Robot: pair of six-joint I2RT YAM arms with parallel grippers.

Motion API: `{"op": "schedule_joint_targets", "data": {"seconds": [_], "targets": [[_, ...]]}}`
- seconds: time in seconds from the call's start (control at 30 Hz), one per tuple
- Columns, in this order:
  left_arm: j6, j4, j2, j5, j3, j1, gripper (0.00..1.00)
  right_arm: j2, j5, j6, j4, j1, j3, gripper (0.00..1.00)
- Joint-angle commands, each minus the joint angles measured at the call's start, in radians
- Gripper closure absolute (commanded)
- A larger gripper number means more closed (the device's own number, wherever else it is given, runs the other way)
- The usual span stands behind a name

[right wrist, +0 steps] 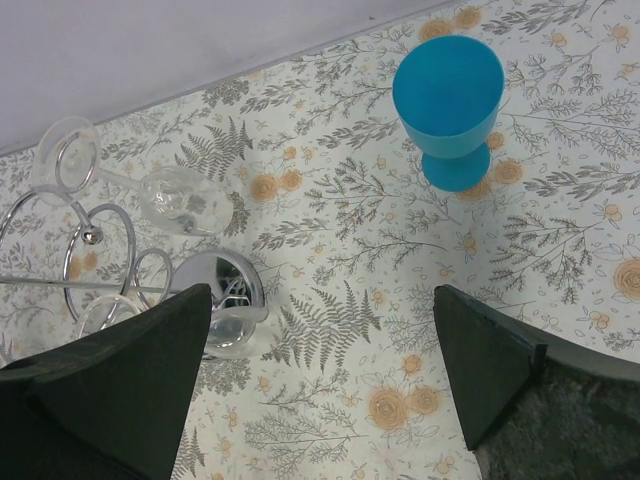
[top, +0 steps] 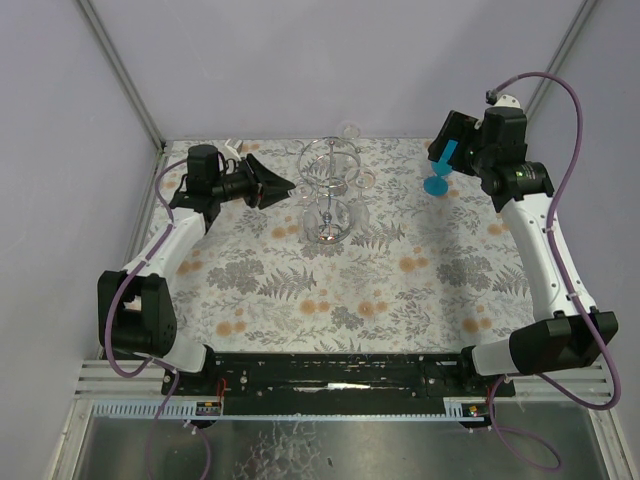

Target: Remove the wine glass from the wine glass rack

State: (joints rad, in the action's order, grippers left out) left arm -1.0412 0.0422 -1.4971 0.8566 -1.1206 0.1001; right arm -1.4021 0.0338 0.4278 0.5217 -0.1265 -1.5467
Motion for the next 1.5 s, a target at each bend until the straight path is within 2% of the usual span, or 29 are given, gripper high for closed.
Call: {"op": "schedule_joint_targets", "data": {"seconds": [0.0, 0.3, 0.43, 0.5, 0.53, 1.47], "targets": [[-0.013, -0.065, -0.009, 0.033, 0.007, 0.007, 0.68, 0.048, 0.012, 0.001, -0.005, -0.005, -0.004, 0.01], [-0.013, -0.065, -0.006, 0.043, 0.017, 0.009, 0.8, 0.063, 0.015, 0.0, -0.002, -0.005, 0.008, 0.01], [-0.013, -0.064, -0.005, 0.045, 0.022, 0.01, 0.89, 0.067, 0.017, -0.001, -0.001, -0.005, 0.01, 0.01], [-0.014, -0.064, -0.005, 0.046, 0.022, 0.009, 0.99, 0.07, 0.018, -0.002, 0.001, -0.005, 0.012, 0.01], [-0.015, -0.065, -0.005, 0.05, 0.022, 0.008, 1.0, 0.071, 0.019, -0.003, 0.001, -0.005, 0.013, 0.01], [-0.046, -0.065, 0.07, 0.076, 0.037, -0.009, 1.0, 0.086, 0.027, -0.013, 0.003, -0.005, 0.019, 0.01]]}}
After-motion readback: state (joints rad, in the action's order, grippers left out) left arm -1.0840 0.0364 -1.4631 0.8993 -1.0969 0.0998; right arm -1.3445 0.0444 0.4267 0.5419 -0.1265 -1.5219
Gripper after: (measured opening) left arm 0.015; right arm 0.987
